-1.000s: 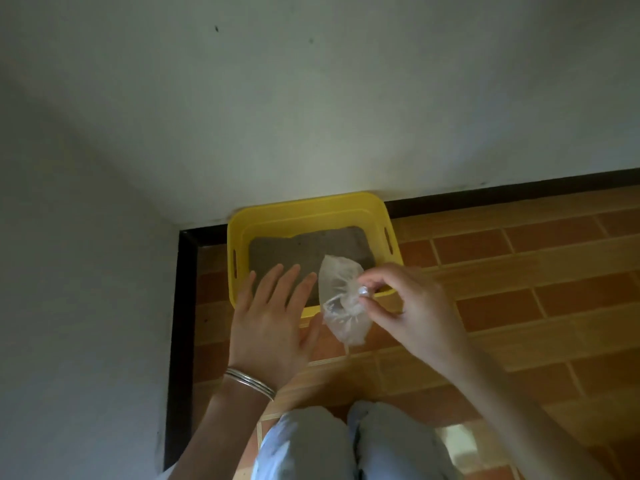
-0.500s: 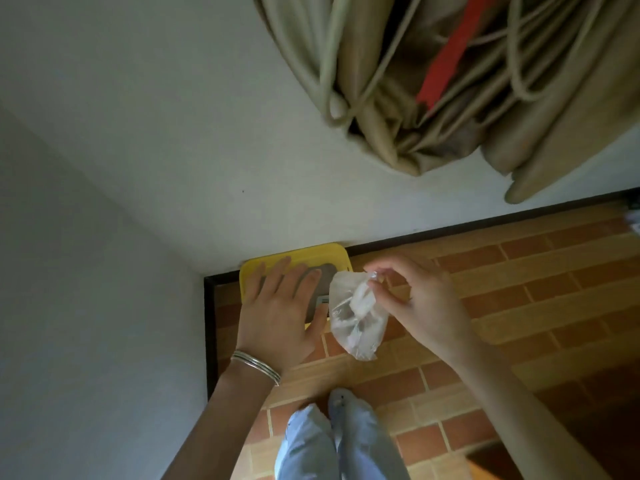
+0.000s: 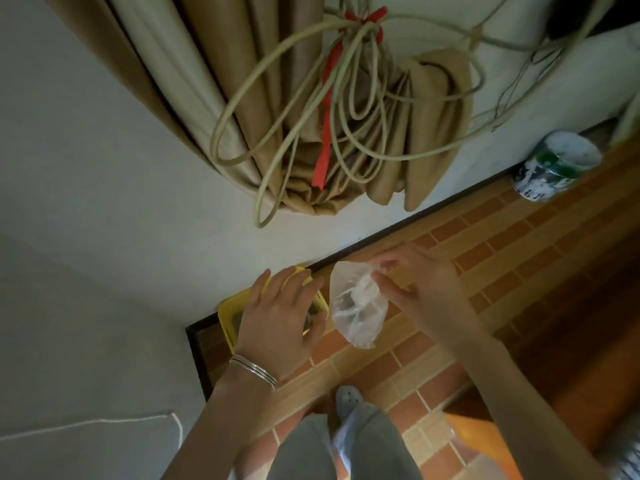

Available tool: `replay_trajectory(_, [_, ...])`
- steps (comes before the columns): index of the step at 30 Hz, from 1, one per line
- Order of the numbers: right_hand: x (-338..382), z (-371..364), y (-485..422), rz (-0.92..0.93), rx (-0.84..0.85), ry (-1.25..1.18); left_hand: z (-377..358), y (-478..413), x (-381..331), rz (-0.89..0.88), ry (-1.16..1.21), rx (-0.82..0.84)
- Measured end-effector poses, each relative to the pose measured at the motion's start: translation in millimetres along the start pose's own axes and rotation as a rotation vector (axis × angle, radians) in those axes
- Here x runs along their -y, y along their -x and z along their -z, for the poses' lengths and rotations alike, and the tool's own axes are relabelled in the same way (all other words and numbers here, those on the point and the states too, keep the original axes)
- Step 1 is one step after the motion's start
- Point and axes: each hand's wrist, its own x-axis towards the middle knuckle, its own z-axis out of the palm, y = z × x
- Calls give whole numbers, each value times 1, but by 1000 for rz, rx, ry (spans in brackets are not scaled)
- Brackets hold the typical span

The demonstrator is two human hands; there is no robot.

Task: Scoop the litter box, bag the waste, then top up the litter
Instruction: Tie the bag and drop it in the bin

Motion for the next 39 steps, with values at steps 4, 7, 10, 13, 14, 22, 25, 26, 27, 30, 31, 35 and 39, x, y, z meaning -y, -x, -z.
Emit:
replay_trajectory(4, [7,22,20,-119,-71,35,10,-7,-16,-151,-21,37])
replay_trajectory(7, [8,35,40,-232,-72,30,13,-14,-30,-228,-51,76])
replay_trajectory(10, [6,48,61,-326,-89,56,13,-23,-49,-288,-41,78])
replay_trajectory(13, [-4,65,79,-377,-129,107,10,-37,-72,-353,3,94])
replay_trajectory(14, [-9,71,85,-385,-133,125,7,-42,-80,-377,21,103])
replay_trajectory(22, [-71,122,110,-461,-165,183,-25,-98,-146,-436,61,146])
replay_trajectory(25, [-103,148,111,-476,-186,196,-35,-125,-178,-453,32,135])
replay_trajectory(26, [-114,159,111,-485,-193,193,-38,-135,-190,-458,27,132])
replay_trajectory(27, [-125,169,110,-489,-201,186,-40,-146,-201,-460,26,137])
replay_trajectory(30, [-161,202,106,-480,-219,182,-50,-177,-237,-455,22,141])
replay_trajectory(31, [-174,214,104,-463,-224,190,-54,-187,-250,-454,27,133])
replay_trajectory(35, [-222,259,95,-450,-220,189,-65,-225,-299,-436,45,104])
replay_trajectory(39, [-265,298,91,-439,-183,193,-77,-257,-345,-402,79,86])
